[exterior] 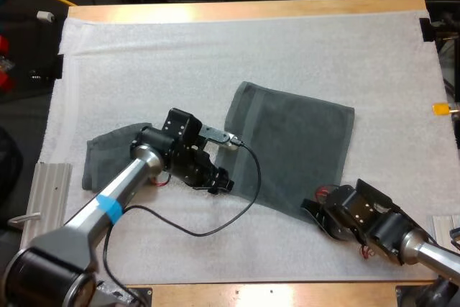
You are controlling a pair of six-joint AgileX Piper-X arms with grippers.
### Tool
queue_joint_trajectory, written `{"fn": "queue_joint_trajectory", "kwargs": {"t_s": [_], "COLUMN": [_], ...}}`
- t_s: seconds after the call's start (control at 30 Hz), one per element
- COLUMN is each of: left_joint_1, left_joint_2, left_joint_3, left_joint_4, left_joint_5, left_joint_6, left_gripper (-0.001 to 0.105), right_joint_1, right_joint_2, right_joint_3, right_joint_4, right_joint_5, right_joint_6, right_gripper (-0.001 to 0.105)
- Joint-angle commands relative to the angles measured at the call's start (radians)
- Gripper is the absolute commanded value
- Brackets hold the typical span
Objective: Pick towel from pile, fold and stack
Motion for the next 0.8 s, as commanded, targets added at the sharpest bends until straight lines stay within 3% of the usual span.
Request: {"fn": "queue_joint_trajectory", "kwargs": {"t_s": [0.0,0.13,0.5,0.57,0.77], "left_joint_1": [-0.004,-0.004,-0.004,-0.004,-0.004], "left_joint_2": [0.01,0.064,0.149,0.162,0.165], "left_joint_3": [-0.003,-0.003,-0.003,-0.003,-0.003], "left_joint_4": [-0.016,-0.044,-0.079,-0.066,-0.028], "left_joint_5": [-0.018,-0.051,-0.051,-0.051,-0.051], "left_joint_6": [-0.017,-0.04,-0.04,-0.04,-0.04], "left_gripper": [0.058,0.058,0.055,0.046,0.006], "right_joint_1": [-0.001,-0.001,-0.001,-0.001,-0.001], "right_joint_2": [-0.008,-0.008,-0.008,-0.008,-0.008], "right_joint_3": [0.0,0.0,0.0,0.0,0.0], "right_joint_4": [0.013,0.013,0.012,0.012,0.012], "right_joint_5": [0.003,0.004,0.006,0.007,0.024], "right_joint_6": [-0.01,-0.01,-0.01,-0.01,-0.01], "right_gripper": [0.0,0.0,0.0,0.0,0.0]}}
